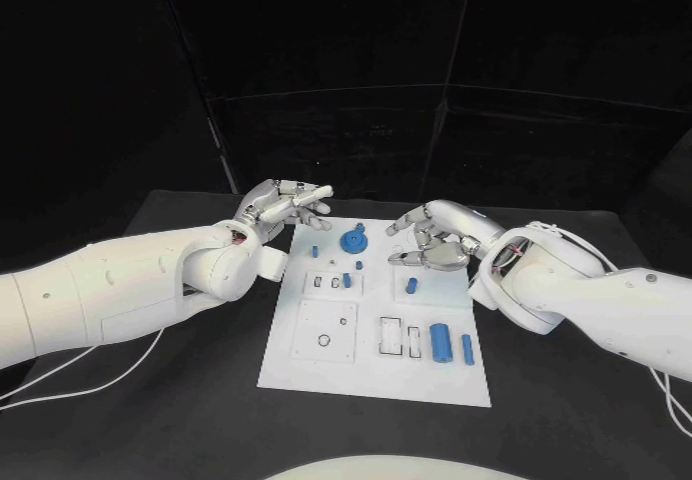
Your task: Assemble the parts on the task board
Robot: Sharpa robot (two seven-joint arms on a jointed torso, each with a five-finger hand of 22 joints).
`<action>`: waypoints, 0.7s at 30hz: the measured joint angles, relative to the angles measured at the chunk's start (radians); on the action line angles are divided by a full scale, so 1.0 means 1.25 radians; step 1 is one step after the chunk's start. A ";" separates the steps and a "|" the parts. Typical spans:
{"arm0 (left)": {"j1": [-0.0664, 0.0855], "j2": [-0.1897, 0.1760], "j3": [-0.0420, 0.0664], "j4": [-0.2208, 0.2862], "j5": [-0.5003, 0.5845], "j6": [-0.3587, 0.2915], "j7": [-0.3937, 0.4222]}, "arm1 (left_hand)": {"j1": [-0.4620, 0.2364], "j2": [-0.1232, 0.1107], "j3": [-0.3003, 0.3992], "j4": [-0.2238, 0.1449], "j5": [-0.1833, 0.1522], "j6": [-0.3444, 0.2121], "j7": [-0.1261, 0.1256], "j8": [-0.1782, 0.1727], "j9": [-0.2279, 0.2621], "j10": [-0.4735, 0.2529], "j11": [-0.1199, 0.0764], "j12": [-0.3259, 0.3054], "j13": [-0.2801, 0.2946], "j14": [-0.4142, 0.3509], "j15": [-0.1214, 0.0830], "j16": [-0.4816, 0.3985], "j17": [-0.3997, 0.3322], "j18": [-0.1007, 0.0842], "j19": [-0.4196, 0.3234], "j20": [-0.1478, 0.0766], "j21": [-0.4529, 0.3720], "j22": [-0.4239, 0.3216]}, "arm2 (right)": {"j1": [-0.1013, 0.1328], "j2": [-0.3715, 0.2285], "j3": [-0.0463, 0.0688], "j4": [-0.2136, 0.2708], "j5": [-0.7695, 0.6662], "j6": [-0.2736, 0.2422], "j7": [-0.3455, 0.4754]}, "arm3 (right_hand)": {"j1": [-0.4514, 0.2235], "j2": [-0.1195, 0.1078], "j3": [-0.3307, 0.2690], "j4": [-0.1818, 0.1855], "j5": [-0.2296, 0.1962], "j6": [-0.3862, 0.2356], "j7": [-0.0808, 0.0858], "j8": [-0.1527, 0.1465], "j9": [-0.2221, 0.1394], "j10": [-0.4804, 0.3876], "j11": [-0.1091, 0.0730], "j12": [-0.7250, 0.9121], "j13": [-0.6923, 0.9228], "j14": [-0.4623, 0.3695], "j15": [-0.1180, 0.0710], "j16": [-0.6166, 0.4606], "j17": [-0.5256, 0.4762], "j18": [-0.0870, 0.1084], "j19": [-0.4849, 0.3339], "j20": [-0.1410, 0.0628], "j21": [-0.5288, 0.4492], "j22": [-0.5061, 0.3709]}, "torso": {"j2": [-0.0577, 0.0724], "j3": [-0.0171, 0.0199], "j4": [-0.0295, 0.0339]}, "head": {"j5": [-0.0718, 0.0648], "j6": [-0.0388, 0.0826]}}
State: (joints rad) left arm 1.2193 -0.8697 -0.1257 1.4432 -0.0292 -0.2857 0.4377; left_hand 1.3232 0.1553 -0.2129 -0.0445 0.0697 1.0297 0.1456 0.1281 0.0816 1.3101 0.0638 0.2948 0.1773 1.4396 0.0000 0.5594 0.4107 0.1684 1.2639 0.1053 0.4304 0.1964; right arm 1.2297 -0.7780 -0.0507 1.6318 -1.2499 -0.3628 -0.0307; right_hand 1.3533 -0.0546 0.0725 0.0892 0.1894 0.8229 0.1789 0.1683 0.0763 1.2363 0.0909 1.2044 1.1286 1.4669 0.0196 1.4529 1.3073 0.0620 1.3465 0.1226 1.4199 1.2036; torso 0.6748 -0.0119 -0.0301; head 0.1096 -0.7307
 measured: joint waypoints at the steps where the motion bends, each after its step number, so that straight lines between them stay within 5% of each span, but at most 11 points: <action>1: 0.003 -0.004 0.000 0.001 -0.016 0.000 -0.017 | 0.003 -0.003 -0.003 -0.003 0.000 -0.002 -0.008 0.007 0.002 0.002 -0.008 0.023 0.021 0.013 -0.006 0.150 0.194 0.000 0.067 -0.026 0.082 0.059 | 0.005 -0.013 0.000 0.009 0.011 0.002 0.000 | 0.002 0.002 0.000 0.000 0.003 0.002 -0.002 0.000 0.000 0.000 0.000 0.000 0.000 0.000 0.000 -0.001 0.000 0.000 -0.003 0.000 -0.002 -0.002 | -0.002 0.0003 0.0000 | -0.003 0.000; 3: 0.010 -0.012 0.000 0.006 -0.058 0.003 -0.062 | 0.009 -0.009 -0.004 -0.009 0.000 -0.001 -0.009 0.021 0.008 0.007 -0.022 0.066 0.055 0.018 -0.024 0.448 0.542 -0.024 0.129 -0.042 0.272 0.258 | 0.013 -0.042 0.000 0.024 0.034 0.005 -0.001 | 0.002 0.002 -0.003 0.003 0.007 0.003 -0.002 0.004 0.000 0.000 0.000 0.000 -0.001 0.000 0.000 -0.001 0.000 0.000 -0.004 0.002 -0.002 -0.005 | -0.005 0.0008 0.0000 | -0.004 -0.001; 4: 0.013 -0.015 0.000 0.010 -0.077 0.006 -0.085 | 0.009 -0.009 -0.004 -0.009 0.000 0.003 -0.013 0.029 0.013 0.008 -0.023 0.092 0.077 0.020 -0.028 0.582 0.643 -0.037 0.146 -0.047 0.365 0.367 | 0.016 -0.052 0.000 0.029 0.042 0.006 -0.002 | 0.002 0.002 -0.003 0.003 0.007 0.008 -0.003 0.004 0.000 0.002 -0.002 0.000 -0.001 0.000 0.000 -0.001 0.000 0.000 -0.004 0.002 -0.002 -0.005 | -0.008 0.0015 0.0002 | -0.004 -0.003; 5: 0.017 -0.018 0.000 0.013 -0.098 0.009 -0.108 | 0.009 -0.008 -0.004 -0.009 0.000 0.005 -0.019 0.039 0.018 0.002 -0.029 0.121 0.101 0.020 -0.029 0.655 0.685 -0.042 0.155 -0.053 0.429 0.437 | 0.018 -0.061 0.000 0.032 0.050 0.007 -0.003 | 0.002 0.002 -0.003 0.003 0.008 0.008 -0.003 0.007 0.000 0.003 -0.003 0.000 -0.001 0.000 0.000 -0.001 0.000 0.000 -0.004 0.002 -0.002 -0.005 | -0.009 0.0018 0.0002 | -0.004 -0.004; 6: 0.023 -0.021 0.000 0.017 -0.129 0.016 -0.145 | 0.003 -0.003 -0.007 -0.006 0.000 0.005 -0.021 0.051 0.026 -0.003 -0.034 0.156 0.130 0.020 -0.029 0.701 0.708 -0.042 0.156 -0.054 0.484 0.497 | 0.021 -0.071 0.000 0.036 0.059 0.009 -0.004 | 0.002 0.002 -0.004 0.002 0.012 0.008 -0.003 0.009 0.000 0.003 -0.003 0.000 -0.001 0.000 0.000 -0.001 0.000 0.000 -0.004 0.002 -0.002 -0.005 | -0.011 0.0023 0.0002 | -0.004 -0.004; 9: 0.043 -0.024 0.000 0.021 -0.213 0.037 -0.240 | -0.045 -0.003 -0.022 0.028 0.000 0.014 -0.035 0.093 0.053 -0.011 -0.041 0.273 0.222 0.019 -0.039 0.736 0.718 -0.042 0.128 -0.053 0.527 0.535 | 0.027 -0.086 0.000 0.040 0.077 0.011 -0.006 | 0.005 0.005 -0.007 0.003 0.024 0.012 -0.007 0.014 0.000 0.006 -0.006 0.005 -0.001 -0.001 -0.005 -0.004 0.000 0.000 -0.007 -0.001 -0.002 -0.005 | -0.015 0.0043 0.0003 | -0.005 -0.006; 13: 0.070 -0.022 0.001 0.027 -0.341 0.077 -0.376 | -0.116 -0.003 -0.058 0.088 -0.010 0.020 -0.047 0.152 0.094 0.001 -0.052 0.495 0.444 0.019 -0.045 0.779 0.718 -0.042 0.117 -0.053 0.580 0.592 | 0.039 -0.095 0.000 0.034 0.094 0.012 -0.007 | 0.005 0.005 -0.007 0.003 0.030 0.015 -0.004 0.014 0.000 0.006 -0.006 0.005 0.000 0.000 -0.006 -0.004 0.000 0.000 -0.007 -0.001 -0.002 -0.005 | -0.020 0.0079 0.0000 | -0.005 -0.011; 16: 0.080 -0.012 0.001 0.026 -0.421 0.104 -0.467 | -0.164 -0.015 -0.097 0.131 -0.016 0.022 -0.058 0.178 0.115 0.016 -0.055 0.584 0.537 0.022 -0.053 0.799 0.718 -0.042 0.118 -0.053 0.620 0.643 | 0.046 -0.096 0.000 0.028 0.103 0.011 -0.007 | 0.011 0.011 -0.009 0.001 0.042 0.016 -0.006 0.018 -0.001 0.009 -0.009 0.005 0.000 0.000 -0.006 -0.004 0.000 0.000 -0.007 -0.001 -0.002 -0.005 | -0.023 0.0105 0.0000 | -0.001 -0.013; 18: 0.084 0.002 0.001 0.025 -0.469 0.122 -0.521 | -0.164 -0.015 -0.119 0.157 -0.016 0.013 -0.067 0.202 0.136 0.016 -0.055 0.639 0.596 0.022 -0.053 0.807 0.718 -0.055 0.119 -0.060 0.658 0.691 | 0.049 -0.095 0.000 0.025 0.107 0.009 -0.007 | 0.011 0.011 -0.010 0.001 0.044 0.018 -0.007 0.018 -0.002 0.009 -0.009 0.005 0.001 0.000 -0.006 -0.004 0.001 0.000 -0.007 -0.001 -0.002 -0.004 | -0.024 0.0123 -0.0001 | 0.000 -0.015; 21: 0.087 0.023 0.000 0.018 -0.526 0.146 -0.582 | -0.164 -0.015 -0.131 0.169 -0.016 0.004 -0.064 0.218 0.151 0.016 -0.055 0.671 0.632 0.020 -0.055 0.807 0.718 -0.064 0.137 -0.063 0.705 0.757 | 0.052 -0.092 0.000 0.019 0.112 0.006 -0.006 | 0.011 0.011 -0.009 0.001 0.044 0.018 -0.007 0.018 -0.002 0.009 -0.009 0.005 0.000 0.000 -0.006 -0.004 0.001 0.000 -0.007 -0.001 -0.002 -0.003 | -0.024 0.0144 0.0000 | 0.000 -0.016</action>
State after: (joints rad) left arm 1.3284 -0.8406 -0.1258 1.4663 -0.6869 -0.1027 -0.2903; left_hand 1.1183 0.1368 -0.3763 0.1670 0.0502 1.0347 0.0660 0.4010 0.2701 1.3295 -0.0056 1.1329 0.9669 1.4647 -0.0683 1.5678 1.3080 0.0879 1.4351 0.0265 1.3120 1.1430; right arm 1.2945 -0.8928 -0.0510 1.6561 -1.1097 -0.3552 -0.0377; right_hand 1.3673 -0.0405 0.0607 0.0901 0.2448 0.8448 0.1698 0.1909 0.0743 1.2472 0.0801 1.2111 1.1292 1.4669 0.0120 1.4481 1.3081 0.0620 1.3383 0.1215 1.4170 1.1996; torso 0.6443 0.0061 -0.0301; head 0.1096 -0.7513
